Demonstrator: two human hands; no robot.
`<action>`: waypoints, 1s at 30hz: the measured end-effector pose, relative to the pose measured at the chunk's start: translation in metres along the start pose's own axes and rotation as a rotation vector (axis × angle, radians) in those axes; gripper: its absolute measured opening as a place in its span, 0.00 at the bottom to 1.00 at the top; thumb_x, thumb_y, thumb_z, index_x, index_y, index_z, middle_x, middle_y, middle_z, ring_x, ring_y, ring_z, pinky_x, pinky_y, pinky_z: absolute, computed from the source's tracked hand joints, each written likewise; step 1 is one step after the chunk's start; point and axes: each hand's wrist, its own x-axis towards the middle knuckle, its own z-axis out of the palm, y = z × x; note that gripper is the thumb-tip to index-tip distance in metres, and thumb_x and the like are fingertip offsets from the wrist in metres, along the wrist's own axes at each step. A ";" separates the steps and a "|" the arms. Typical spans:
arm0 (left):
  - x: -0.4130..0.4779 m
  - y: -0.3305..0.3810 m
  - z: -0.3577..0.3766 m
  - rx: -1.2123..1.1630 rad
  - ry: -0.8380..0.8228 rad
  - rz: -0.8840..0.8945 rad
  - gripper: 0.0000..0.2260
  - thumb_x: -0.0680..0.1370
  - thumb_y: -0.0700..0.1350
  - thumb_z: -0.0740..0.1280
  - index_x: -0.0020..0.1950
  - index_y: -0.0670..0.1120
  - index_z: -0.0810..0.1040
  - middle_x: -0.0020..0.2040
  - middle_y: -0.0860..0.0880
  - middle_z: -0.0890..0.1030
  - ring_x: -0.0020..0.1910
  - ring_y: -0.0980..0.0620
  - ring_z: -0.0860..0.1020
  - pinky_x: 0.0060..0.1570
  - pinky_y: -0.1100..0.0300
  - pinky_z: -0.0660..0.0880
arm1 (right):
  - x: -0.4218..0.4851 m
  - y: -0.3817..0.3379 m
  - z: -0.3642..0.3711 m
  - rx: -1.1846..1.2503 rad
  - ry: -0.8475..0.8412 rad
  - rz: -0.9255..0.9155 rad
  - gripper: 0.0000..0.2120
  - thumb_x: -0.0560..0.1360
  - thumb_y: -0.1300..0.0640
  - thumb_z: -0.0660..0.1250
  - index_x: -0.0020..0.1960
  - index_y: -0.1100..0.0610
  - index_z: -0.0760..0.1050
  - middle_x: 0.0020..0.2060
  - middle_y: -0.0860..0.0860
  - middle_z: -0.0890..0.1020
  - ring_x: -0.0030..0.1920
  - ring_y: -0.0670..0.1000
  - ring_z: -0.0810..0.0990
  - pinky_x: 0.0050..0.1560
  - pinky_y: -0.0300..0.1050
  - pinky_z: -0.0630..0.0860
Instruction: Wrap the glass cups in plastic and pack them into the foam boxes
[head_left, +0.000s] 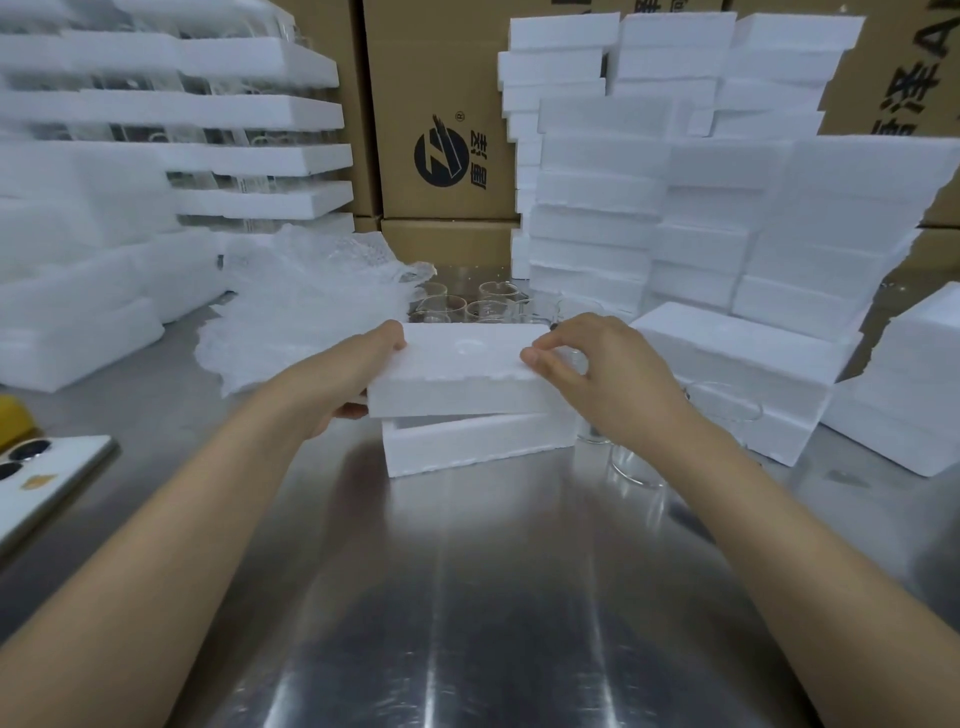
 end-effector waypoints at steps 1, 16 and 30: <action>-0.001 0.000 0.001 0.017 0.002 0.003 0.11 0.78 0.54 0.58 0.45 0.50 0.75 0.42 0.50 0.76 0.39 0.53 0.75 0.40 0.60 0.73 | 0.000 0.000 -0.001 -0.014 -0.004 -0.006 0.16 0.77 0.41 0.61 0.52 0.49 0.81 0.54 0.46 0.81 0.58 0.50 0.75 0.55 0.47 0.70; -0.003 -0.010 -0.024 0.377 -0.439 0.169 0.63 0.52 0.63 0.81 0.69 0.74 0.35 0.77 0.58 0.50 0.67 0.58 0.68 0.56 0.66 0.72 | 0.001 0.013 0.004 -0.218 -0.139 -0.103 0.32 0.73 0.35 0.62 0.71 0.51 0.67 0.69 0.47 0.70 0.68 0.52 0.67 0.65 0.50 0.62; 0.016 -0.023 -0.023 0.508 -0.374 0.327 0.48 0.65 0.52 0.79 0.70 0.71 0.48 0.58 0.67 0.70 0.55 0.68 0.72 0.49 0.68 0.69 | 0.001 0.006 0.004 -0.153 -0.151 -0.063 0.26 0.73 0.46 0.69 0.67 0.55 0.73 0.65 0.54 0.74 0.63 0.58 0.70 0.65 0.53 0.65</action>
